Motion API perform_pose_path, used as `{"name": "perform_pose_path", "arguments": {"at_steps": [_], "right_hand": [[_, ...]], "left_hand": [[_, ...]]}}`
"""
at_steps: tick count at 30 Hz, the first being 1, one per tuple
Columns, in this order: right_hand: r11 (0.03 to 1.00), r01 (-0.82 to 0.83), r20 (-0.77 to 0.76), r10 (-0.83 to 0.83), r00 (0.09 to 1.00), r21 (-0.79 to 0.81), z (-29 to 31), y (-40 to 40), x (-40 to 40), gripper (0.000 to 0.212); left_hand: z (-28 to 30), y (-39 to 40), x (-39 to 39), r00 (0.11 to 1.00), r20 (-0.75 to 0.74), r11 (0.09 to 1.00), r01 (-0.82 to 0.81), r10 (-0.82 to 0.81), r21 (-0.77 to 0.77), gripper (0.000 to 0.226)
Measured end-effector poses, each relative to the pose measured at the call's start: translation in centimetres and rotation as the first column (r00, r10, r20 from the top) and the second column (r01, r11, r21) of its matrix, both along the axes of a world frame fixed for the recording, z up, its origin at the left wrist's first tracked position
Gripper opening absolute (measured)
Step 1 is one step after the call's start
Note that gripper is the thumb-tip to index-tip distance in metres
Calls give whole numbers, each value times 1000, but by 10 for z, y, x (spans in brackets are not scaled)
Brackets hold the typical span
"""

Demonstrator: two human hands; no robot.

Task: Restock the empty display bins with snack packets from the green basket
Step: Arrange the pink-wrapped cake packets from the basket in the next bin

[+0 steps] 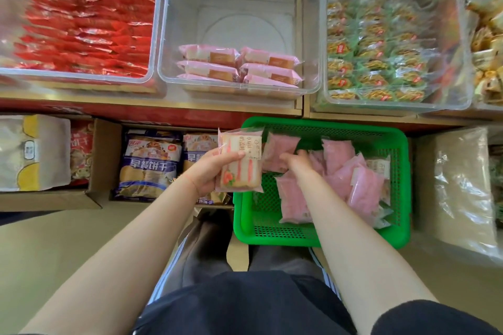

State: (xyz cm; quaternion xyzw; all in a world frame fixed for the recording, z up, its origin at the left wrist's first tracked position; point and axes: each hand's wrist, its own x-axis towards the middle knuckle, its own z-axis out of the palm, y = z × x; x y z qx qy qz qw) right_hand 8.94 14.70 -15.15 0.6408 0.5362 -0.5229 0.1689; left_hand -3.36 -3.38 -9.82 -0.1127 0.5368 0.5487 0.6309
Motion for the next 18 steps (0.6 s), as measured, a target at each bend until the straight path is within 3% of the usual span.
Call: {"name": "perform_pose_path", "arguments": {"at_steps": [4,9,14,18], "right_hand": [[999,-36,8,36,999,1,-16,-5,-9,88],[975,-219,53,217,975,37,-22,-12,-17,59],[978,-205,-20,206,978,43,-9,-15,-12,65],[981,-185,-154,192,969,56,26,-18,-8,45]], "left_hand": [[-9,-1,1,999,-7,999,-43,43,-30,28],[-19,-6,-1,995,4,992,-103,104,-74,35],[-20,-11,-12,994,28,987,-101,105,-124,36],[-11,-15,-19,994,-50,978,-108,100,-177,38]]}}
